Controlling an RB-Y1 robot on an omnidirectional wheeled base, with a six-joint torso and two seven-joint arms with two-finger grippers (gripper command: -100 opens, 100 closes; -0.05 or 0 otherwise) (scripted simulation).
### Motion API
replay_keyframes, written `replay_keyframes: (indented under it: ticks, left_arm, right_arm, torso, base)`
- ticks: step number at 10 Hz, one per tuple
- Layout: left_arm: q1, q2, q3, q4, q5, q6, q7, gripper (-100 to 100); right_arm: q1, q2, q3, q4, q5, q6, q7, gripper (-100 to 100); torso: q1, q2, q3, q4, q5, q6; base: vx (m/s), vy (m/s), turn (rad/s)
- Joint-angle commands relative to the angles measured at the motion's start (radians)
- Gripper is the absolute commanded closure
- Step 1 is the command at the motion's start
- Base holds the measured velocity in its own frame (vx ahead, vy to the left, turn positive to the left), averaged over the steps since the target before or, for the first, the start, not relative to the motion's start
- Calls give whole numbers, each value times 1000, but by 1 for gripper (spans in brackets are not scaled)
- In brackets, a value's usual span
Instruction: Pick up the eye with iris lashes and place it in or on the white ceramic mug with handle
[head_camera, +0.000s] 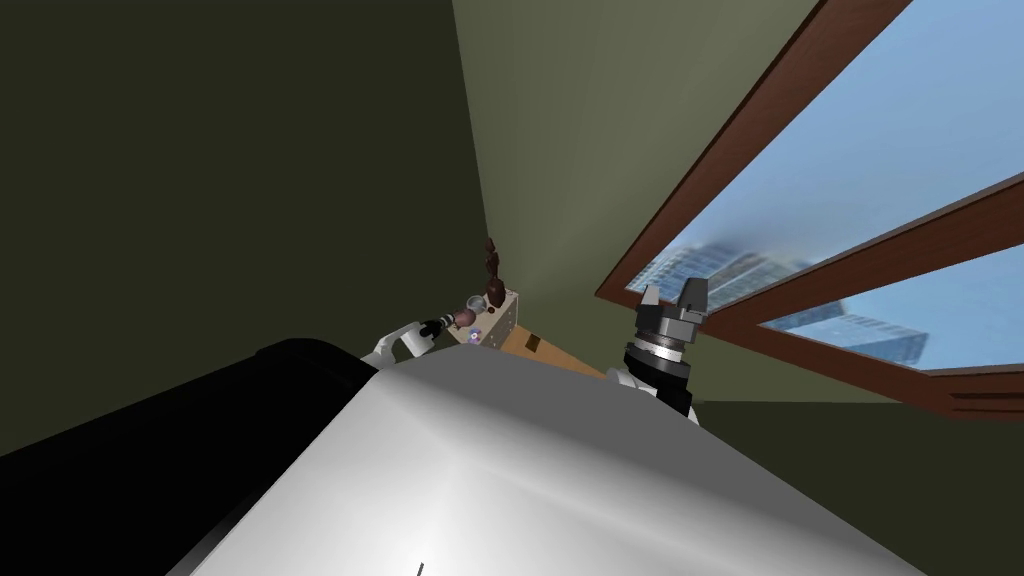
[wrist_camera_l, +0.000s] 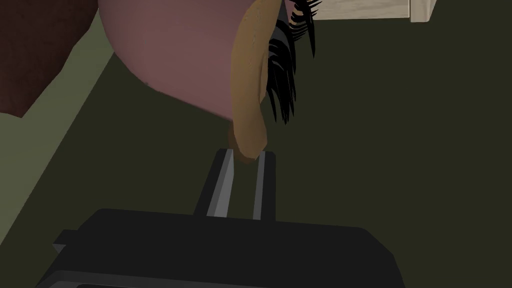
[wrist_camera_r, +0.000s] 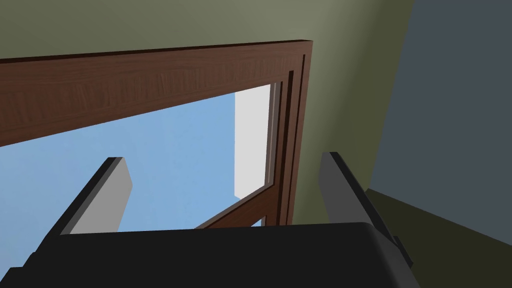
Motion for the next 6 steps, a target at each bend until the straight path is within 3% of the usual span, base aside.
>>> replay_keyframes:
  ticks: [1, 2, 6]
  left_arm:
    - [-1, 35, 13, -15, 5, 0, -13, 100]
    - [1, 72, 25, -33, 14, 5, -21, 100]
    - [6, 141, 51, -76, 32, 19, -31, 100]
  right_arm:
    - [0, 0, 0, 0, 0, 0, 0, 0]
    - [0, 0, 0, 0, 0, 0, 0, 0]
    - [0, 0, 0, 0, 0, 0, 0, 0]
  torso:
    - [0, 0, 0, 0, 0, 0]
    - [0, 0, 0, 0, 0, 0]
    - [-2, 2, 2, 2, -2, 1]
  base:
    - [13, -38, 94]
    - [10, -37, 84]
    - [7, -18, 47]
